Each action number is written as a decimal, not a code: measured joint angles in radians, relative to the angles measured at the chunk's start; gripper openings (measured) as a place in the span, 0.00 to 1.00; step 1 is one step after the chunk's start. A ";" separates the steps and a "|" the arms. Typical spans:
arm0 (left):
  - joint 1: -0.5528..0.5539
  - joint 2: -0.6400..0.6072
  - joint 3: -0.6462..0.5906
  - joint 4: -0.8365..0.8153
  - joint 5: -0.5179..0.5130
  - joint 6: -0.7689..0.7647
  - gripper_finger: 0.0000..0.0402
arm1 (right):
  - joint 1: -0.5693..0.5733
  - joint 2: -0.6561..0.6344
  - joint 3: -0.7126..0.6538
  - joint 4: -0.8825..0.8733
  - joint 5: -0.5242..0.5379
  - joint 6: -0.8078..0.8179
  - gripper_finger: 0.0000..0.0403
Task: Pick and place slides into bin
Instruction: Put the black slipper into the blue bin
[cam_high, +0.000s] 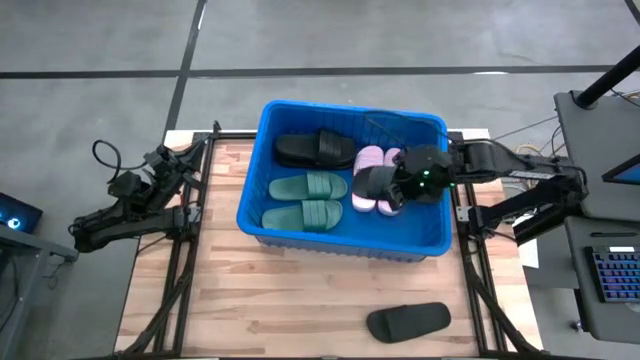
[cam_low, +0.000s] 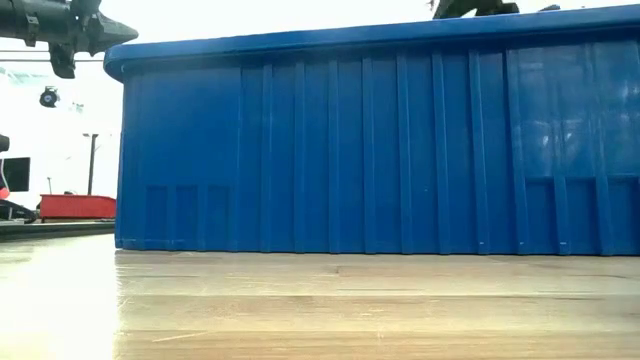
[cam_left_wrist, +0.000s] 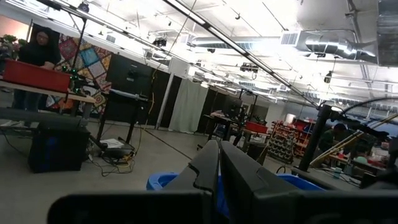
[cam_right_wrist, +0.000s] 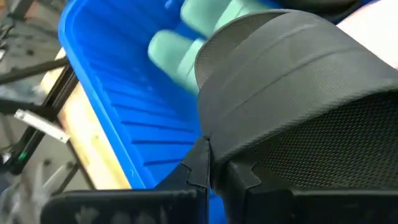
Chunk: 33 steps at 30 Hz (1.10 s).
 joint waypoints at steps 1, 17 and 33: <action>0.000 0.000 0.000 0.000 0.000 0.000 0.00 | -0.008 0.000 -0.031 0.035 -0.029 -0.008 0.03; 0.000 0.000 0.000 0.000 -0.003 0.000 0.00 | -0.036 0.000 -0.465 0.487 -0.263 0.128 0.03; 0.000 0.000 0.000 0.000 -0.008 0.001 0.00 | -0.037 0.002 -0.654 0.646 -0.289 0.257 0.03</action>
